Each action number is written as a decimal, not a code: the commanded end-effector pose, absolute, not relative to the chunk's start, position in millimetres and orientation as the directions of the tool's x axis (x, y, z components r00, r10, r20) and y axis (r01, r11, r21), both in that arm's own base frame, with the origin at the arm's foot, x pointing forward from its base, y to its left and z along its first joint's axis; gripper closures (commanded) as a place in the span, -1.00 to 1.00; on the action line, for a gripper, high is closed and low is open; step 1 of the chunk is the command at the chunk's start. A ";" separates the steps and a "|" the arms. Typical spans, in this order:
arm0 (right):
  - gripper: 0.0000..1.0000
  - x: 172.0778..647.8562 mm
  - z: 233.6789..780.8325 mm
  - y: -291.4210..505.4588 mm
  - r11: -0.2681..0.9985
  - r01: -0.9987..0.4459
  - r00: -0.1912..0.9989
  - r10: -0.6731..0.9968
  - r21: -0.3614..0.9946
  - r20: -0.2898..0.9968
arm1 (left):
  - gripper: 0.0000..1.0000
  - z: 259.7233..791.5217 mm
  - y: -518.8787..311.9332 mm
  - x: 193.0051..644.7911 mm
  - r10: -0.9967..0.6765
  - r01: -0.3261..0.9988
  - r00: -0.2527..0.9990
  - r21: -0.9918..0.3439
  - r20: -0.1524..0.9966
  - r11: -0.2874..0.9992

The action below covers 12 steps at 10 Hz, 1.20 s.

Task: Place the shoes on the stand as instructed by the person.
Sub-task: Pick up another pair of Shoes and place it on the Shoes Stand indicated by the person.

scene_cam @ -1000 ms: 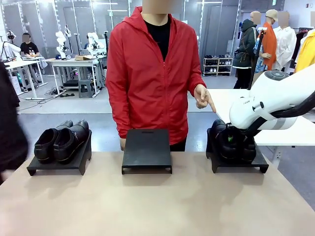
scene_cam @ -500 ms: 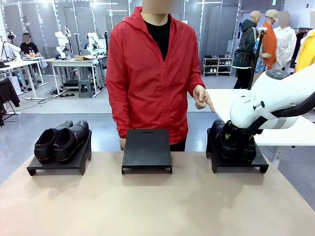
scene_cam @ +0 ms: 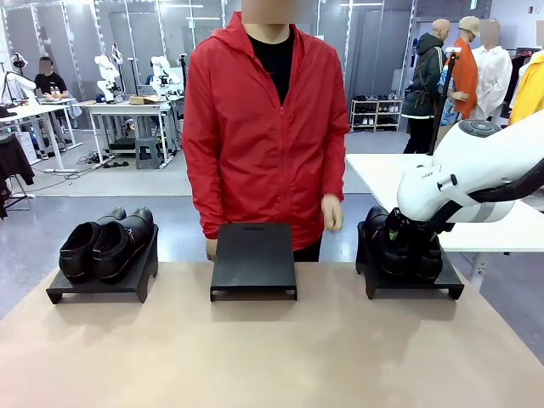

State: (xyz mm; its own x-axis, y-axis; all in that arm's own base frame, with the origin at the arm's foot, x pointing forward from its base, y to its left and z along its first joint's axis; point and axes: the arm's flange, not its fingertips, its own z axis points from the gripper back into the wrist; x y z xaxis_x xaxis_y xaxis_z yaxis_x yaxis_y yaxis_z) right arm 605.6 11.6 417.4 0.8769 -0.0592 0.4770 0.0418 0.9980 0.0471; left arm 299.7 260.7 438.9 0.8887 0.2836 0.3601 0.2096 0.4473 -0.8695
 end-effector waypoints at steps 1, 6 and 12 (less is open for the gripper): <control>-1.00 604.7 416.3 12.4 0.998 0.041 0.877 -0.059 0.048 0.477 | -0.96 438.5 260.5 296.9 0.275 0.226 0.888 -0.869 0.370 0.440; -1.00 604.7 416.3 12.4 0.998 0.041 0.877 -0.059 0.048 0.477 | -0.96 438.5 260.5 296.9 0.275 0.226 0.888 -0.869 0.370 0.440; -1.00 497.8 482.5 -64.0 0.958 -0.092 0.908 -0.031 0.271 0.417 | -0.96 438.5 260.5 296.9 0.275 0.226 0.888 -0.869 0.370 0.440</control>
State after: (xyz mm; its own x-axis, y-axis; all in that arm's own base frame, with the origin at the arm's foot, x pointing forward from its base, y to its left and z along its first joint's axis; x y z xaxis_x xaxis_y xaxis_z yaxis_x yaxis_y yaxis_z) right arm 522.0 -27.0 478.0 0.8765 -0.0503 0.4787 -0.0497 0.9797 0.1941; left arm 299.9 260.5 438.7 0.8891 0.2833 0.3596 0.2094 0.4470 -0.8697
